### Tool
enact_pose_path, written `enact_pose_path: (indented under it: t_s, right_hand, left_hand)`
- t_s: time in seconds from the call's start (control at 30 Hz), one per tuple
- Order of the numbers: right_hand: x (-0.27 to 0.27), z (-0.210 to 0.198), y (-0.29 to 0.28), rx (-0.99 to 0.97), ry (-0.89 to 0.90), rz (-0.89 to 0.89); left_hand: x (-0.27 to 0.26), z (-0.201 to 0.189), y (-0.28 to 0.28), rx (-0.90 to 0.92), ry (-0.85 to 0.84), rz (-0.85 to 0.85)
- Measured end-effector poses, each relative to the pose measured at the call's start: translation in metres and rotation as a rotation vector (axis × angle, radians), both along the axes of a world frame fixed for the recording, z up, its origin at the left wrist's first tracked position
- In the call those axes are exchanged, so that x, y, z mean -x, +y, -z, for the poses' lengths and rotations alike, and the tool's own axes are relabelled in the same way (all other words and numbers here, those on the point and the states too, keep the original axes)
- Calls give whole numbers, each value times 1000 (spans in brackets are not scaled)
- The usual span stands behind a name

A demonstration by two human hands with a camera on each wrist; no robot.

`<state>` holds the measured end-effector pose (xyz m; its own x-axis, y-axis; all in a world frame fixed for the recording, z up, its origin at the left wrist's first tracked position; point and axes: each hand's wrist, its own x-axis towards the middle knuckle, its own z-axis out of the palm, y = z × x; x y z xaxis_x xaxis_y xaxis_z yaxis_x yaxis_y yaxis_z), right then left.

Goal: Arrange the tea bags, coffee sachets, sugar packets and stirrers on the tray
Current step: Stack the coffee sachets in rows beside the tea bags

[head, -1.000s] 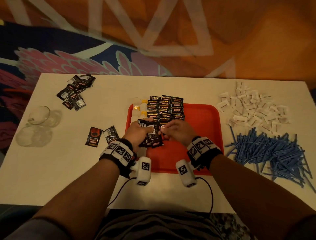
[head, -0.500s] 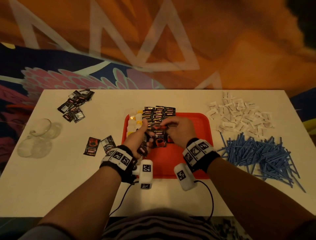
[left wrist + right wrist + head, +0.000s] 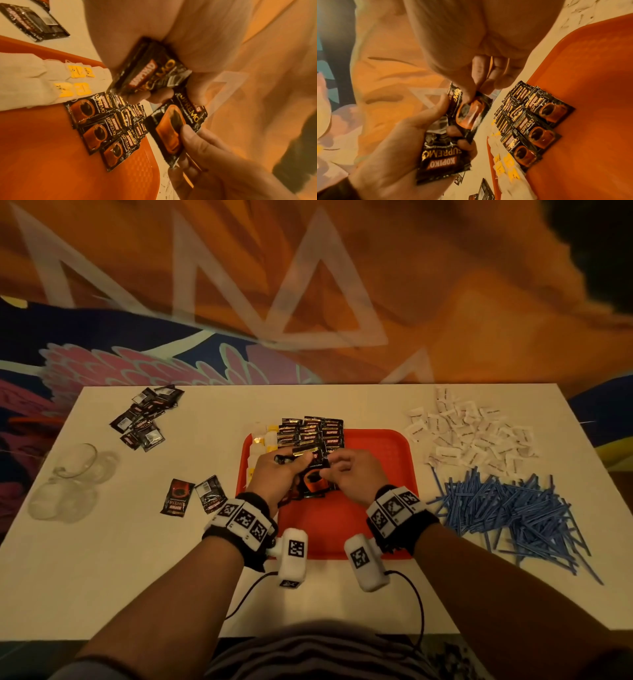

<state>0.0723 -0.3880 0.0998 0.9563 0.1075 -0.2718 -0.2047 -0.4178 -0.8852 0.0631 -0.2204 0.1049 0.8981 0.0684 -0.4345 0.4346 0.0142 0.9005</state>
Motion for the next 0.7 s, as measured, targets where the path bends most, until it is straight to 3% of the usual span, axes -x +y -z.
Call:
enact_pose_path:
  t_s: [0.07, 0.17, 0.27, 0.33, 0.43, 0.53, 0.7]
  right_hand:
    - [-1, -1, -2, 8, 15, -30]
    - [-2, -2, -2, -38, 107, -66]
    - [-5, 1, -5, -78, 130, -33]
    - [-6, 6, -11, -51, 127, -12]
    - [-3, 15, -20, 11, 105, -3]
    - [0, 22, -23, 28, 147, -32]
    - [-2, 42, -27, 129, 191, -58]
  left_hand:
    - [1, -1, -3, -68, -105, -13]
    - [1, 0, -11, -306, -322, 39]
    - [1, 10, -14, -344, -360, 19]
    - [1, 16, -13, -230, -225, -17]
    - [-2, 21, -12, -16, 121, -110]
    - [-4, 32, -11, 129, 278, -89]
    - [-3, 44, -22, -46, 338, -180]
